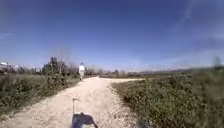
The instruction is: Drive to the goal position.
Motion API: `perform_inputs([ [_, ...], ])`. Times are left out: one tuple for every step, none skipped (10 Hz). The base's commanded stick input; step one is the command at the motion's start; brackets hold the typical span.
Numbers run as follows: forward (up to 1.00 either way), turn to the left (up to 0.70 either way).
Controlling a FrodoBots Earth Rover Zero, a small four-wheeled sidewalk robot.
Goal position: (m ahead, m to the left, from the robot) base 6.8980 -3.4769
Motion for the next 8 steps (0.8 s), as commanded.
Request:
perform_inputs([
  [0.50, 0.00],
  [0.50, 0.00],
  [0.50, 0.00],
  [0.50, 0.00],
  [0.50, 0.00],
  [0.50, 0.00],
  [0.50, 0.00],
  [0.50, 0.00],
])
